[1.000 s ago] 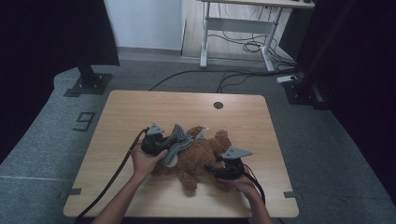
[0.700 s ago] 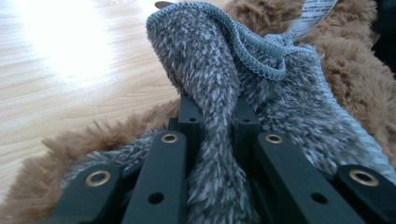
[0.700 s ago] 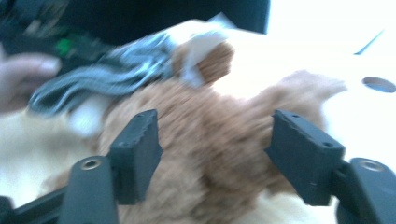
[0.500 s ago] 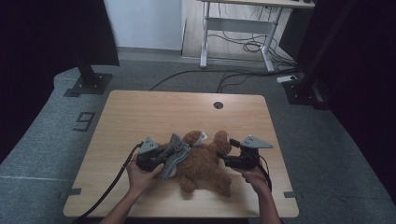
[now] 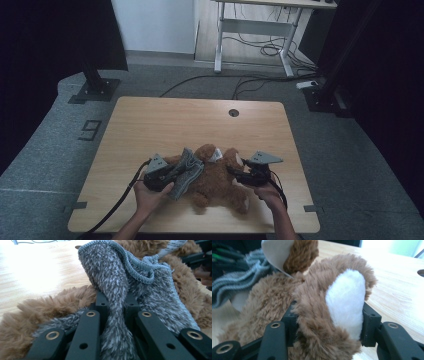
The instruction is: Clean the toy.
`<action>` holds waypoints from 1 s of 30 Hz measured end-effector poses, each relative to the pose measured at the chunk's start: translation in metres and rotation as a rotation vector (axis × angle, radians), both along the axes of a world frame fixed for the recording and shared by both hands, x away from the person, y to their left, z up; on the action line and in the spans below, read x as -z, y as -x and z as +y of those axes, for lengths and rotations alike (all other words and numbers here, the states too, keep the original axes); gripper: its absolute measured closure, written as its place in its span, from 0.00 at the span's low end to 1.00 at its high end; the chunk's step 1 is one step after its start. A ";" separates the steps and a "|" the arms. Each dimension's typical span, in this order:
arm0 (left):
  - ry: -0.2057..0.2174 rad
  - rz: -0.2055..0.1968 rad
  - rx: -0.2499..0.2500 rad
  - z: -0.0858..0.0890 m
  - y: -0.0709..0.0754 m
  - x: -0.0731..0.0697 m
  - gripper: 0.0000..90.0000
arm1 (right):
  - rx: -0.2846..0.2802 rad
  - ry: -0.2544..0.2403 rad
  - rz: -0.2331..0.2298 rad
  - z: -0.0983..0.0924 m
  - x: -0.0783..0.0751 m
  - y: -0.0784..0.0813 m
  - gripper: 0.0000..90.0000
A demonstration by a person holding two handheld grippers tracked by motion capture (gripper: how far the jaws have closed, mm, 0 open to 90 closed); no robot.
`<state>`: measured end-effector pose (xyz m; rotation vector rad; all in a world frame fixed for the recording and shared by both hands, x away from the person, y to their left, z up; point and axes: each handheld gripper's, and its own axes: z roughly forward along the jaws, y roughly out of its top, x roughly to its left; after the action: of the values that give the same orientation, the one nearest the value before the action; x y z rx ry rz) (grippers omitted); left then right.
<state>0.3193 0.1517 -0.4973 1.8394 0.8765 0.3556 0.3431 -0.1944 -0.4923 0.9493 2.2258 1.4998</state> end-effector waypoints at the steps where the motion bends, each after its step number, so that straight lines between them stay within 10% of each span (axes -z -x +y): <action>1: 0.001 -0.002 0.001 0.000 0.001 0.000 0.88 | 0.001 0.002 0.001 0.000 0.001 0.001 0.51; 7: 0.002 -0.011 0.000 0.001 0.004 0.001 0.88 | 0.054 -0.052 0.154 -0.009 0.005 0.001 0.23; 11: 0.003 -0.012 0.002 0.001 0.003 0.002 0.88 | 0.091 -0.069 0.221 -0.019 0.015 0.018 0.22; 19: 0.013 -0.016 0.003 0.002 0.005 0.003 0.88 | -0.038 0.022 0.176 0.025 0.021 0.042 0.29; 22: 0.016 -0.021 0.000 0.003 0.006 0.004 0.88 | 0.007 0.155 0.123 0.048 0.030 0.038 0.34; 30: 0.012 -0.030 -0.021 -0.005 -0.016 0.003 0.88 | 0.162 0.257 -0.013 0.062 0.039 0.024 0.54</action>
<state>0.3349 0.1463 -0.5000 1.8108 0.8764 0.3894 0.3188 -0.1327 -0.5317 1.0052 2.2052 1.1159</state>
